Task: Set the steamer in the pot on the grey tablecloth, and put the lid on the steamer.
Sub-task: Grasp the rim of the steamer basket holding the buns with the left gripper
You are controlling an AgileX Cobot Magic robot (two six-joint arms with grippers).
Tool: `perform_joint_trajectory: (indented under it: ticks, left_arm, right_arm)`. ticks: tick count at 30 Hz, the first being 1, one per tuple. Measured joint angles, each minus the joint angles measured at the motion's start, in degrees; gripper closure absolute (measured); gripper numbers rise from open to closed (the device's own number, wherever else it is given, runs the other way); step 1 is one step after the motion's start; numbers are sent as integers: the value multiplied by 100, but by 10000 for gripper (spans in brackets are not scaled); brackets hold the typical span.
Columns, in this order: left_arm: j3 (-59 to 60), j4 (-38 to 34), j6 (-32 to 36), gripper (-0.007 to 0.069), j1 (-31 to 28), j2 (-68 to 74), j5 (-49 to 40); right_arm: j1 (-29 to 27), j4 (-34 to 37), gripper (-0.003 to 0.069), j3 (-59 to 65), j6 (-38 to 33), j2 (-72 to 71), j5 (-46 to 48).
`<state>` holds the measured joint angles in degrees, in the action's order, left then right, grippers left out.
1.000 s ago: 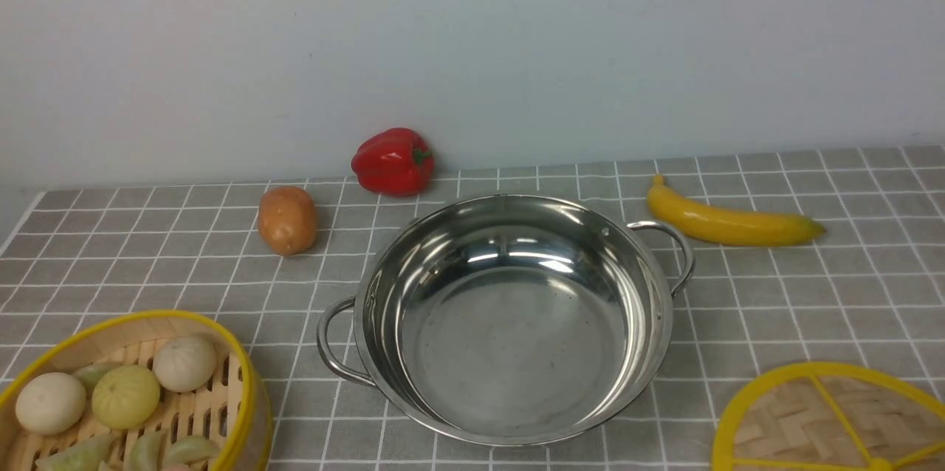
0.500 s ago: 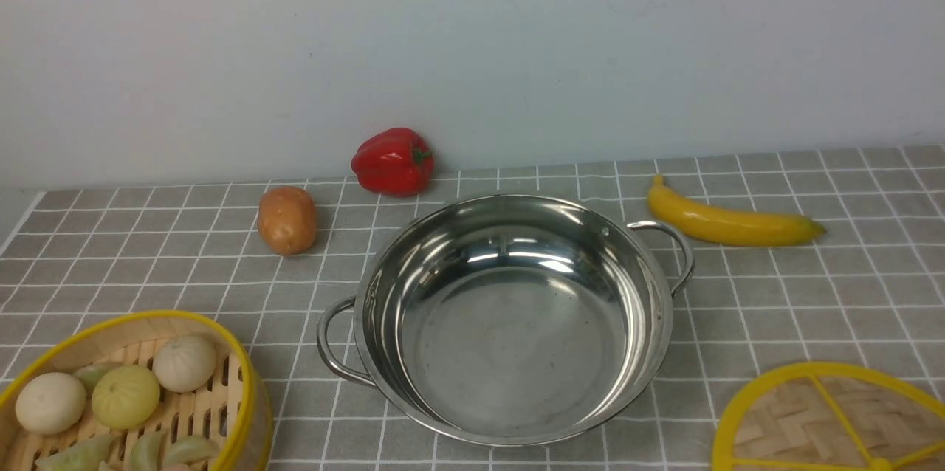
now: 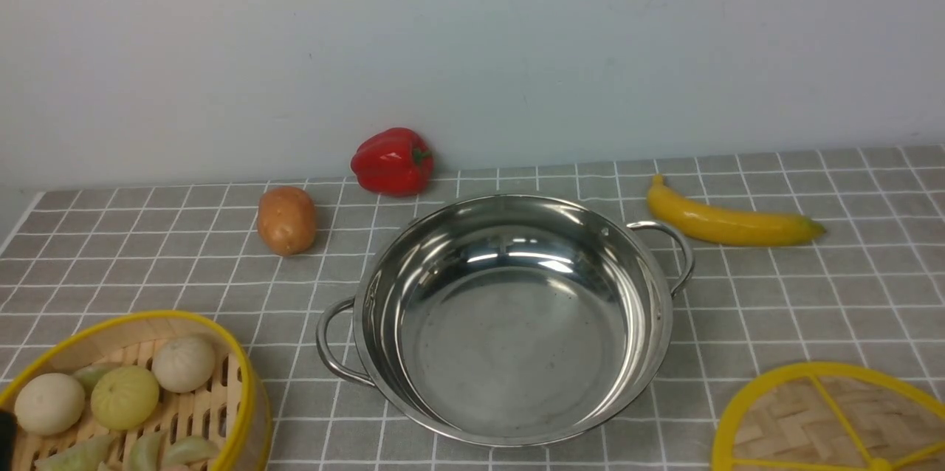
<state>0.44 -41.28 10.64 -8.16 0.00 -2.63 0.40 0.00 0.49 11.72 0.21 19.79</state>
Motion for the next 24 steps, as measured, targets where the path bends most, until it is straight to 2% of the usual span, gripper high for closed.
perform_joint_trajectory:
  ticks: [4, 9, 12, 13, 16, 21, 24]
  left_arm:
    - [-198, -152, 176, 382, 0, 36, -488]
    - [-1280, -46, 558, 382, 0, 682, -2033]
    - [-2239, 453, 1075, 382, 0, 1538, -3501]
    - [-2342, 528, 1109, 382, 0, 1651, -3671]
    - [-3168, 1242, 1107, 382, 0, 2819, -4920]
    - [-3901, 2099, 991, 382, 0, 4533, -5602]
    - [-4212, 2191, 1016, 382, 0, 5483, -5602]
  right_arm:
    - [0, 0, 417, 0, 0, 0, 0]
    - [0, 0, 417, 0, 0, 0, -7]
    - [0, 0, 417, 0, 0, 0, -7]
    - [0, 0, 417, 0, 0, 0, -7]
    - [0, 0, 417, 0, 0, 0, -9]
    - [0, 0, 417, 0, 0, 0, -9]
    - [0, 0, 417, 0, 0, 0, -9]
